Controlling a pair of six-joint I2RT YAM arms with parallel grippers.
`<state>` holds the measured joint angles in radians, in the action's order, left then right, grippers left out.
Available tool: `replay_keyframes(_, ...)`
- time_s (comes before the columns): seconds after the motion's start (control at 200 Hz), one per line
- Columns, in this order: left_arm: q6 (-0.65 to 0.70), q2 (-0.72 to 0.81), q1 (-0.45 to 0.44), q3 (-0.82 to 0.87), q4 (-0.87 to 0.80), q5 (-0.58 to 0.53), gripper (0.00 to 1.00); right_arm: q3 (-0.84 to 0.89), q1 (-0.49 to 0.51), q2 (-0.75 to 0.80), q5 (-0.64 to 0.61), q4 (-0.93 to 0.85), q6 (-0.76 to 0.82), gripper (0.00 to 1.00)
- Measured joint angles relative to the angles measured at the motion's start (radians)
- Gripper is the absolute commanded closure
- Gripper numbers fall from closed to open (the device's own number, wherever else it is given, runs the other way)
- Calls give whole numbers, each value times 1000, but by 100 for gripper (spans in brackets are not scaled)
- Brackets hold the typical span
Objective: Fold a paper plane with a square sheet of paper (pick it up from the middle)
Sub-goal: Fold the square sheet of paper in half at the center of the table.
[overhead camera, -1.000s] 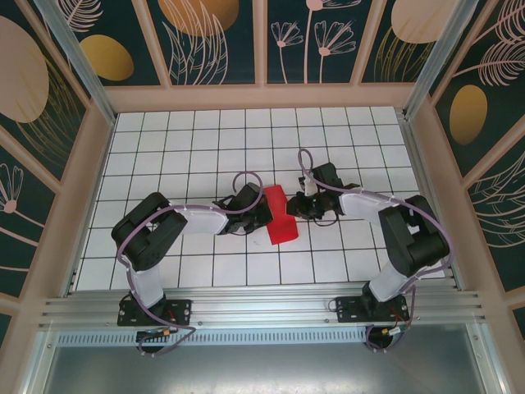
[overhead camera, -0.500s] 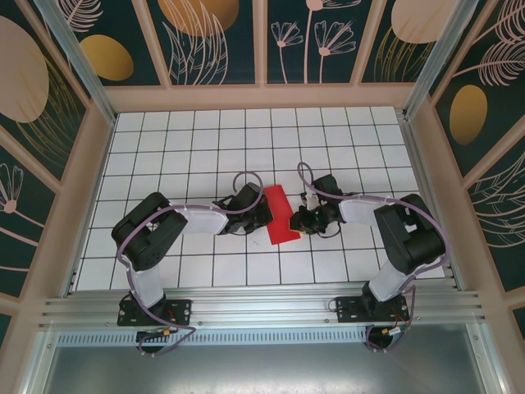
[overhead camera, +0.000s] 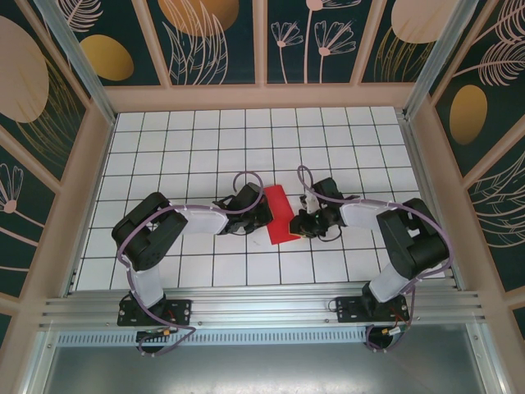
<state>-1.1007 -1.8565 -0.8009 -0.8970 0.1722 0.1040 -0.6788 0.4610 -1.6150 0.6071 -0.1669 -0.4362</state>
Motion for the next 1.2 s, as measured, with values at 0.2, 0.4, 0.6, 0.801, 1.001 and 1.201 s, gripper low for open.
replay_keyframes(0.2,0,-2,0,0,3,0,99,8,-2,-4,3,14,-16,82)
replay_keyframes(0.4,0,-3,0,0,6,0,99,14,0,64,-12,-5,-22,82)
replay_keyframes(0.6,0,-4,0,0,8,1,99,8,-5,126,-11,2,-26,82)
replay_keyframes(0.801,0,-5,0,0,10,2,99,60,-7,58,-11,20,-34,82)
replay_keyframes(1.001,1,-6,0,0,11,3,99,42,-13,48,-6,4,-34,82)
replay_keyframes(1.201,8,-6,0,0,11,3,99,-104,-27,38,-7,-16,-14,82)
